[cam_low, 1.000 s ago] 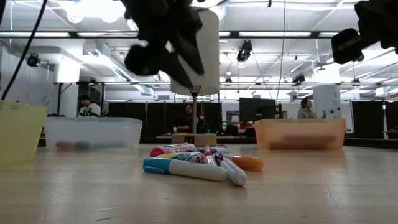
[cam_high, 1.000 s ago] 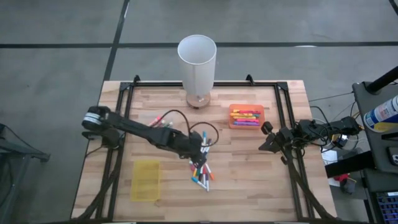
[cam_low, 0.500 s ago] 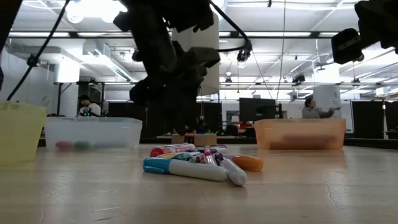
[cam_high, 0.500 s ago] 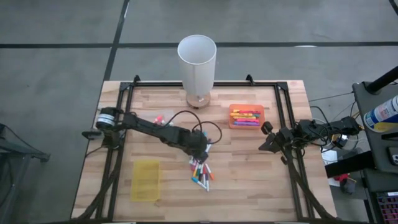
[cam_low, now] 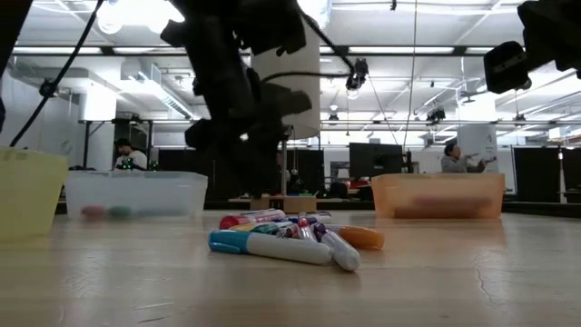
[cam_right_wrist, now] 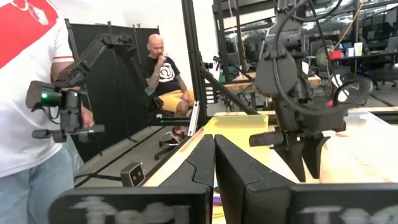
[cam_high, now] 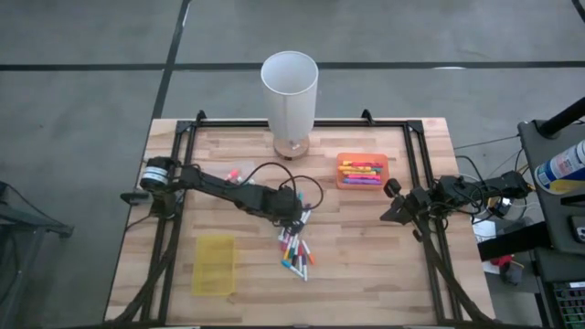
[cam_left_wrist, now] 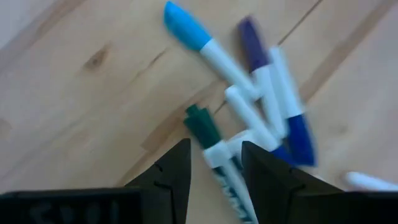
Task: Pick & Place Markers
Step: Put the dark green marker pen into the white bin
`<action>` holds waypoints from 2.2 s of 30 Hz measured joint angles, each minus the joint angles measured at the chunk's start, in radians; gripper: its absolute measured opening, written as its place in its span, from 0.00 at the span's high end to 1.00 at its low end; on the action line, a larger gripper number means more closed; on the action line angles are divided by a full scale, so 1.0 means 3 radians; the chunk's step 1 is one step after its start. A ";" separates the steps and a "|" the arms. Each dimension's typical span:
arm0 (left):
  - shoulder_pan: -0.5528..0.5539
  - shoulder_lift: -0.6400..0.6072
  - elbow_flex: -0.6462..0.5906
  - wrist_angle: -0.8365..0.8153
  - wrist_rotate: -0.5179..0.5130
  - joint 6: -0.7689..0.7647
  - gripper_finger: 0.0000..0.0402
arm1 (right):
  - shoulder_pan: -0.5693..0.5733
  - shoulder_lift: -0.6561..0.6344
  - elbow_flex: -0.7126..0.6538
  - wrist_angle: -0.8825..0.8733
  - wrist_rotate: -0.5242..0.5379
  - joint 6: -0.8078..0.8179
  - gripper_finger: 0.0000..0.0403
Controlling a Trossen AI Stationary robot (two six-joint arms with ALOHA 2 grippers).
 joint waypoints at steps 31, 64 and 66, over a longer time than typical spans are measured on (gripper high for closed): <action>-0.0279 0.0063 -0.0076 -0.0152 0.0264 -0.0256 0.66 | 0.0000 0.0003 0.0000 0.0000 0.0000 0.0000 0.98; -0.0346 -0.0582 -0.0334 -0.0680 0.0245 0.0441 0.85 | 0.0000 0.0001 0.0000 -0.0013 -0.0001 0.0000 0.98; -0.0348 -0.0751 -0.0334 -0.0758 0.0138 0.0501 0.85 | 0.0000 0.0001 0.0000 -0.0023 0.0000 0.0000 0.98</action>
